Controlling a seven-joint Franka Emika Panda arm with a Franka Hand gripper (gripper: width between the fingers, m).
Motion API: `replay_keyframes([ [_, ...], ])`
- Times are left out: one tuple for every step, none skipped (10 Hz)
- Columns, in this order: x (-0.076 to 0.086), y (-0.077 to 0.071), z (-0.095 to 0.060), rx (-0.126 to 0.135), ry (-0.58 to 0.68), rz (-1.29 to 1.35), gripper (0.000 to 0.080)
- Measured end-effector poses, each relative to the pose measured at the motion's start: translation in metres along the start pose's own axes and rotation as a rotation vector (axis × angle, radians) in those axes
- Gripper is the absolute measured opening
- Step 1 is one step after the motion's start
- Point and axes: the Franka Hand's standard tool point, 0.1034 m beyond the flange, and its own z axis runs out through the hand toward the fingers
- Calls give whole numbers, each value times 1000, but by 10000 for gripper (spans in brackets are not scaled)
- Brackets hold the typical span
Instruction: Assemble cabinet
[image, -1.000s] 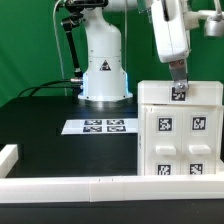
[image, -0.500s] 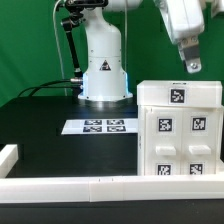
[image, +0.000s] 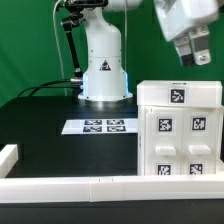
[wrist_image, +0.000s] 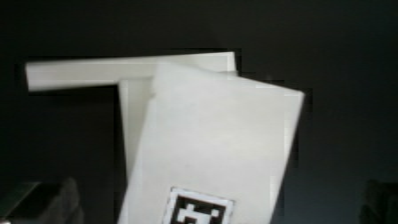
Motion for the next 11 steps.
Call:
replay_keyframes([
  [-2,0,0,-20,-7,-130,796],
  [-4,-1,1,-42,-17,-257,796],
  [-7,-1,2,-75,-28,-405,796],
  [-9,-3,3,-100,-38,-501,796],
  [-10,-5,4,-101,-44,-575,796],
  [-9,-4,4,-100,-47,-639,796],
  [-9,-4,5,-99,-51,-709,796],
  [-9,-4,5,-99,-53,-755,796],
  [-9,-4,5,-97,-57,-831,796],
  [-9,-4,5,-97,-60,-882,796],
  [-7,-2,6,-129,-37,-1060,796],
])
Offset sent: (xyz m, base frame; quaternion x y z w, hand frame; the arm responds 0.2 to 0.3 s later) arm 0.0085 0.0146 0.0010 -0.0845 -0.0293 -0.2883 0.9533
